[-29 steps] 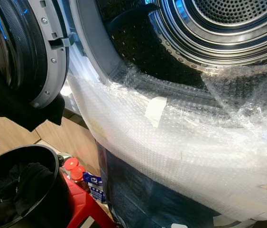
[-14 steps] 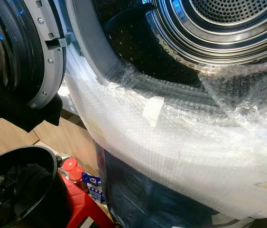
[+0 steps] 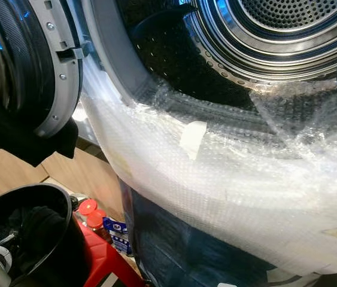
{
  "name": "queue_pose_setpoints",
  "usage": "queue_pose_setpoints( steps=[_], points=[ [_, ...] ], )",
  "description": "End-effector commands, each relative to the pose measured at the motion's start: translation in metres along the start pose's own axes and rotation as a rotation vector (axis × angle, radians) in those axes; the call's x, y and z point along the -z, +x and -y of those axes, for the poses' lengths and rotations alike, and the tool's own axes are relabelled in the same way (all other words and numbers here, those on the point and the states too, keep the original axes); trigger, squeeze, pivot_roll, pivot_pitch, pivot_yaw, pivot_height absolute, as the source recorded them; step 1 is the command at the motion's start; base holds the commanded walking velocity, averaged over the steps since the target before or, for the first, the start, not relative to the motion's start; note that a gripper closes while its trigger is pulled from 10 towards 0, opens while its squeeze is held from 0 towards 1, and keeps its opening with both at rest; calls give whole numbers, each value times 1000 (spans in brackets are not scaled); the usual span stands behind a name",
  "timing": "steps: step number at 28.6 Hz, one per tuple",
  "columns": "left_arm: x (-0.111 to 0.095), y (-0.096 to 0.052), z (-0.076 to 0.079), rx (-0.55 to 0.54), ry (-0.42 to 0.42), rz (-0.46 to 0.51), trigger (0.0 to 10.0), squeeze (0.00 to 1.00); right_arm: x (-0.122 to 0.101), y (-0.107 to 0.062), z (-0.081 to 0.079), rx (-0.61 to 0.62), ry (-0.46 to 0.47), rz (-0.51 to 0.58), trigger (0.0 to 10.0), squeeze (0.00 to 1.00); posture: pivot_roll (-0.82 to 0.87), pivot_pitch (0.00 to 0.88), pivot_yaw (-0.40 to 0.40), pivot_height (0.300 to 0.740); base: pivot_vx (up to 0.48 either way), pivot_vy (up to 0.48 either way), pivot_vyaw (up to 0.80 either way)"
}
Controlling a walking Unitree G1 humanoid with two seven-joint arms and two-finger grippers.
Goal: Clothes washing
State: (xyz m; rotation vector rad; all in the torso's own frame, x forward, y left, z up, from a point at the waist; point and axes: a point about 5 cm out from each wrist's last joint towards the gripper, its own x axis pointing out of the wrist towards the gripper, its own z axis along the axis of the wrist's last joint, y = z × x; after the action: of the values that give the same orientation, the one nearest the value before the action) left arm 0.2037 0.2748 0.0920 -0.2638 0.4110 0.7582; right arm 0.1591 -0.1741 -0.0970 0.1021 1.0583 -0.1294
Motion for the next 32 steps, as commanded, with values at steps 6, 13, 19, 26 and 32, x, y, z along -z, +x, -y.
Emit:
queue_pose_setpoints(
  steps=[6,13,19,26,32],
  points=[
    [-9,-13,1,41,8,90,10000,0,4,0,-3,-9,13,-6,10000,0,169,34,91,740,0,0,0],
    [-10,-26,-4,36,48,126,10000,0,4,0,-4,-14,13,-6,10000,0,185,44,94,740,0,0,0],
    [-5,-21,-11,-39,46,102,10000,0,4,0,-6,-19,13,-8,10000,0,182,50,96,740,0,0,0],
    [2,-13,-20,-100,14,44,10000,0,6,-1,-5,-18,16,-10,10000,0,176,50,97,740,0,0,0],
    [8,-9,-16,-101,6,17,10000,0,9,-1,-3,-13,13,-17,10000,0,167,49,92,740,0,0,0]
  ],
)
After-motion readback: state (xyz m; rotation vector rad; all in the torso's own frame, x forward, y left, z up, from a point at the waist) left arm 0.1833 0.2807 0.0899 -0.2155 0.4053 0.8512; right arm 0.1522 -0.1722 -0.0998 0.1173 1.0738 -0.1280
